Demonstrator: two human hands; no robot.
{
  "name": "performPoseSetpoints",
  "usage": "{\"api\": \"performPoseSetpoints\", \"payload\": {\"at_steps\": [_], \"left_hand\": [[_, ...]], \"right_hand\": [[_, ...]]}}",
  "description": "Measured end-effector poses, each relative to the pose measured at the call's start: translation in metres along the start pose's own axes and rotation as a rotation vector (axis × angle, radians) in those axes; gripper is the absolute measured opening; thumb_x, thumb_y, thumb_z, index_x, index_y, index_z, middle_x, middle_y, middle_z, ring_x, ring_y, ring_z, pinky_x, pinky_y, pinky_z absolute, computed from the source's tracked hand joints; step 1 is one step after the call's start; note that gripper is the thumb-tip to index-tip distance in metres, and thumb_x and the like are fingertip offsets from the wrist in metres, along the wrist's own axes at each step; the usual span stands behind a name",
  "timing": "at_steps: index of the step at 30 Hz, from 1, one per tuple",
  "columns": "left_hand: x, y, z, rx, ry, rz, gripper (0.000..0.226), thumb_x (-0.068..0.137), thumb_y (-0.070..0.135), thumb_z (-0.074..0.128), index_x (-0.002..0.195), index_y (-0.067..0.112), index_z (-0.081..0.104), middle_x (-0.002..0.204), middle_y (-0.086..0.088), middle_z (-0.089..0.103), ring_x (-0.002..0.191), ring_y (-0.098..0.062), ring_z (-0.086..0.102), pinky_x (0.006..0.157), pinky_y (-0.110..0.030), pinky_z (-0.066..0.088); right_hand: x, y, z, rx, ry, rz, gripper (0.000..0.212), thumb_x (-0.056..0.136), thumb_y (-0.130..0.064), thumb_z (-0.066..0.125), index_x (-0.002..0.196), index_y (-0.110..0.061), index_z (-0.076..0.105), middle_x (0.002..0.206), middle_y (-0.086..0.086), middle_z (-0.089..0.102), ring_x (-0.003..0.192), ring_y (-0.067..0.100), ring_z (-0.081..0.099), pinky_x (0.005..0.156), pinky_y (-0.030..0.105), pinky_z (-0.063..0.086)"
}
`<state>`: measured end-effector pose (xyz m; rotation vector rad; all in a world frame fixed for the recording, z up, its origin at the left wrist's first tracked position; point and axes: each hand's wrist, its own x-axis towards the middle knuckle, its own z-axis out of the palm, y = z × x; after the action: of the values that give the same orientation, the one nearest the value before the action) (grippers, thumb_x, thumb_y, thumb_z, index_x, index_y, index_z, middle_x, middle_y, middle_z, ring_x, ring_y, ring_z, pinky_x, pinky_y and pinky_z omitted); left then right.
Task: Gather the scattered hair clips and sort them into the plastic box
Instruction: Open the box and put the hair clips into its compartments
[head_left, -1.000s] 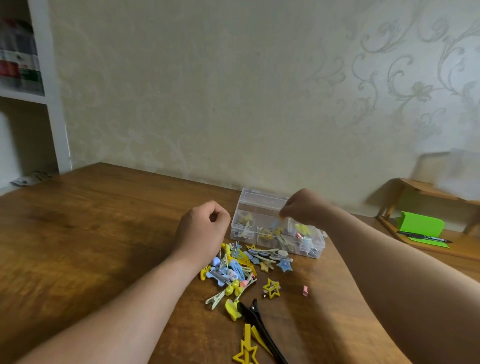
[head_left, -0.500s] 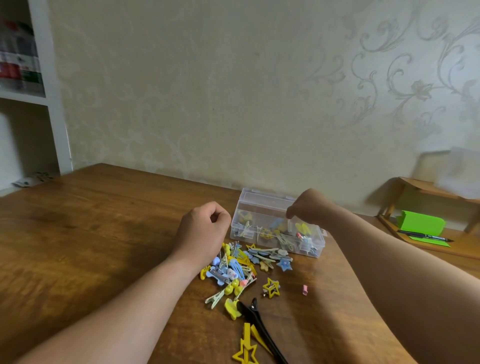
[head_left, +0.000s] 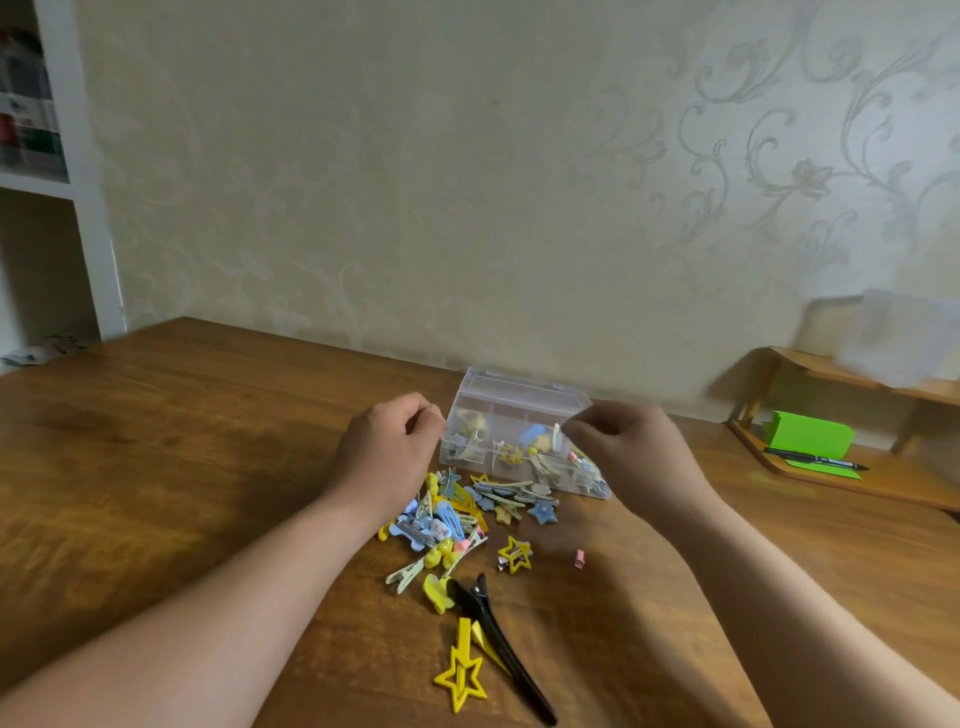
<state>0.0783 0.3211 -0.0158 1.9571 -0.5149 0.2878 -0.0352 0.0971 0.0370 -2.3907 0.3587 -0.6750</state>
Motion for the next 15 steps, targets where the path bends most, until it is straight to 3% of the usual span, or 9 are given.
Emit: {"api": "performPoseSetpoints", "payload": {"at_steps": [2,4,7,11,15], "left_hand": [[0.000,0.000,-0.001,0.003,0.017,0.000,0.035,0.107,0.034,0.051,0.087,0.014,0.072,0.080,-0.012,0.072,0.058,-0.022,0.055,0.057,-0.039,0.043],[-0.001,0.001,-0.002,0.014,0.020,0.006,0.036,0.107,0.034,0.052,0.087,0.013,0.072,0.080,-0.013,0.072,0.061,-0.024,0.059,0.058,-0.042,0.046],[-0.002,0.001,-0.002,0.031,0.013,0.011,0.034,0.108,0.033,0.054,0.088,0.012,0.073,0.081,-0.013,0.073,0.071,-0.030,0.065,0.063,-0.048,0.052],[-0.001,0.001,-0.002,0.032,0.003,0.007,0.031,0.106,0.030,0.056,0.089,0.013,0.074,0.082,-0.012,0.073,0.052,-0.006,0.050,0.056,-0.034,0.042],[-0.001,0.000,-0.001,0.030,-0.003,0.015,0.030,0.105,0.029,0.057,0.088,0.012,0.074,0.082,-0.012,0.073,0.052,-0.005,0.049,0.056,-0.032,0.041]], "right_hand": [[-0.014,0.005,0.007,0.047,-0.016,0.018,0.016,0.097,-0.028,0.071,0.085,-0.024,0.080,0.075,-0.009,0.075,0.060,-0.003,0.061,0.053,0.012,0.044],[-0.027,0.012,0.015,0.041,-0.073,0.035,0.013,0.096,-0.027,0.071,0.087,-0.026,0.080,0.079,-0.012,0.076,0.068,-0.001,0.067,0.067,0.021,0.055],[-0.034,0.021,0.019,-0.110,-0.150,0.010,0.010,0.096,-0.029,0.068,0.099,-0.032,0.077,0.087,-0.017,0.074,0.071,0.003,0.069,0.073,0.027,0.060],[-0.035,0.023,0.016,-0.250,-0.176,-0.050,0.016,0.098,-0.031,0.066,0.112,-0.035,0.073,0.089,-0.020,0.068,0.070,0.001,0.066,0.070,0.023,0.056],[-0.037,0.019,0.019,-0.329,-0.222,-0.107,0.030,0.100,-0.032,0.062,0.128,-0.036,0.071,0.105,-0.014,0.072,0.073,0.004,0.066,0.078,0.031,0.061]]}}
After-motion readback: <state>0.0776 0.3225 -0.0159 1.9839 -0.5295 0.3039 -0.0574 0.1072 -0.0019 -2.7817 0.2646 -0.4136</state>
